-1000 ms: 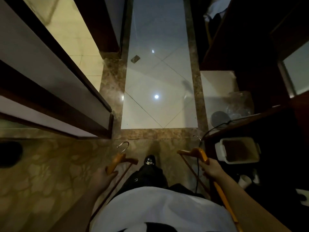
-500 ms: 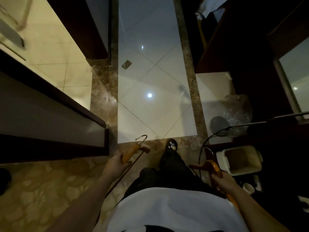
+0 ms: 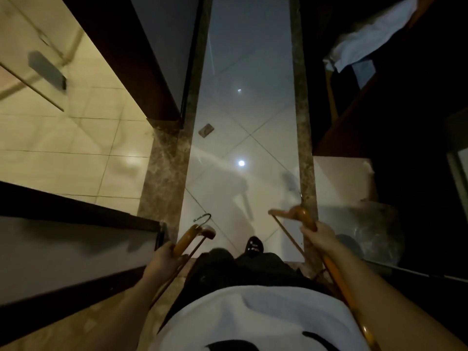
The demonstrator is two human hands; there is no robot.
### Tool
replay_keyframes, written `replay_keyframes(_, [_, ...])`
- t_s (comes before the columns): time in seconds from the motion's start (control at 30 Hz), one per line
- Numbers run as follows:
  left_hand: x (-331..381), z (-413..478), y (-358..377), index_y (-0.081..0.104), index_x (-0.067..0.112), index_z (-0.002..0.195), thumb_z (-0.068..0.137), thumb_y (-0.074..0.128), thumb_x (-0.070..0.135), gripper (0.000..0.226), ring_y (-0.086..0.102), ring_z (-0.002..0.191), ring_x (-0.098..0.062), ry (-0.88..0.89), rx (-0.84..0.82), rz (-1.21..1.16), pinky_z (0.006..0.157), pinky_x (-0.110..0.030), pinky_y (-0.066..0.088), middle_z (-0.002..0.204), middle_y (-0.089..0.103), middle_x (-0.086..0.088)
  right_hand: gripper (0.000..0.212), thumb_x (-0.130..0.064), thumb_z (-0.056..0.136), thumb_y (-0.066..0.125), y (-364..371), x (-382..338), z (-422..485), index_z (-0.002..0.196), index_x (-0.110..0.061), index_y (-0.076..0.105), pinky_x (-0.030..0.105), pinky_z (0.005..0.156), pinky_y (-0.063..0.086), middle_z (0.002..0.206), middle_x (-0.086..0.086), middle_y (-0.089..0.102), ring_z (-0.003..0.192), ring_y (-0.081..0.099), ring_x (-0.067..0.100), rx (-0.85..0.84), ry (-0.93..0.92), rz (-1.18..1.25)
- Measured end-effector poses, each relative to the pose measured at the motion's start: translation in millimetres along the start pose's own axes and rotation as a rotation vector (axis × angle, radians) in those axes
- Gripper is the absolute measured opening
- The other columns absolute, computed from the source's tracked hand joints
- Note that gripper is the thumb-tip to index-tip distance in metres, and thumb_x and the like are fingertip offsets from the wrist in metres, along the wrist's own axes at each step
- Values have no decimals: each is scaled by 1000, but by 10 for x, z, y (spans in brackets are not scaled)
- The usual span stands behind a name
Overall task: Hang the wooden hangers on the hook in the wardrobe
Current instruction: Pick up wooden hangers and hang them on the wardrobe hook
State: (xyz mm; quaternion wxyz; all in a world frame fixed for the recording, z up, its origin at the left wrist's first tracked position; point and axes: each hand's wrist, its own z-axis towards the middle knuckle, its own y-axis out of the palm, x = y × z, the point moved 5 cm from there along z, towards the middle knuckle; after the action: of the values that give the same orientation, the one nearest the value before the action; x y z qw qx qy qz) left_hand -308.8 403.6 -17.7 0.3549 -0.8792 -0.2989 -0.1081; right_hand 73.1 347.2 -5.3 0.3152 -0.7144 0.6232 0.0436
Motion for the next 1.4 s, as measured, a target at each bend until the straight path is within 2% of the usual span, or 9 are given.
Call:
replay_keyframes(0.17, [288, 401, -230, 56, 11, 98, 84, 63, 16, 17, 63, 78, -30, -91, 38, -151, 81, -52, 54, 87, 63, -14, 16, -22, 95, 47, -412, -1176, 394, 104, -11, 54, 35, 78, 50, 82, 4, 56, 76, 57, 17, 11, -165, 1])
replay_keyframes(0.33, [662, 921, -534, 54, 10, 102, 84, 63, 17, 22, 59, 79, -20, -123, 34, -86, 69, -32, 48, 92, 61, -11, 16, -22, 95, 47, -612, -1892, 788, 107, -13, 51, 35, 81, 47, 83, 1, 54, 76, 55, 15, 37, -195, 18])
replay_keyframes(0.6, [1878, 2114, -1250, 49, 20, 82, 85, 63, 26, 15, 57, 67, -18, -4, -4, 22, 61, -28, 47, 77, 57, -5, 35, -31, 91, 53, -613, -1871, 1415, 117, -8, 54, 38, 78, 53, 89, 11, 60, 78, 61, 23, 51, 109, 72])
replay_keyframes(0.67, [2257, 2418, -1435, 53, 19, 87, 85, 62, 27, 13, 58, 67, -17, 60, -25, 74, 62, -28, 49, 76, 58, -4, 38, -34, 89, 54, -594, -1733, 1463, 119, -9, 53, 42, 81, 55, 88, 13, 63, 80, 64, 27, 64, 198, 75])
replay_keyframes(0.83, [3164, 2928, -1792, 55, 13, 103, 83, 64, 28, 26, 60, 69, -16, 239, -37, 142, 59, -26, 47, 78, 59, -3, 30, -28, 94, 48, -664, -1655, 1403, 113, -7, 54, 29, 59, 44, 88, 10, 60, 77, 60, 22, 117, 346, 139])
replay_keyframes(1.0, [3905, 3354, -1973, 53, 8, 107, 84, 65, 24, 30, 56, 68, -14, 302, -42, 109, 61, -26, 45, 76, 53, 1, 31, -31, 93, 51, -907, -1868, 1778, 104, -4, 60, 41, 80, 53, 86, 18, 64, 80, 62, 29, 162, 425, 217])
replay_keyframes(1.17, [4349, 3747, -2009, 50, 14, 102, 87, 60, 24, 21, 53, 65, -11, 298, -31, 162, 54, -20, 37, 75, 55, -2, 40, -22, 90, 57, -1380, -2517, 2501, 121, 2, 54, 28, 59, 46, 84, 15, 62, 70, 58, 24, 150, 332, 233])
replay_keyframes(1.3, [4598, 4072, -2065, 53, 10, 94, 86, 63, 24, 20, 56, 64, -20, 208, -23, 162, 59, -29, 47, 74, 58, -9, 43, -26, 91, 55, -1850, -3358, 3115, 128, -5, 49, 31, 69, 48, 102, 17, 63, 79, 60, 25, 97, 203, 230])
replay_keyframes(1.4, [4780, 4284, -2122, 56, 8, 95, 85, 63, 25, 21, 58, 66, -20, 161, 6, 184, 62, -31, 47, 75, 60, -8, 43, -26, 92, 53, -2240, -4009, 3481, 130, -7, 48, 29, 64, 47, 98, 12, 60, 75, 58, 19, 90, 95, 213])
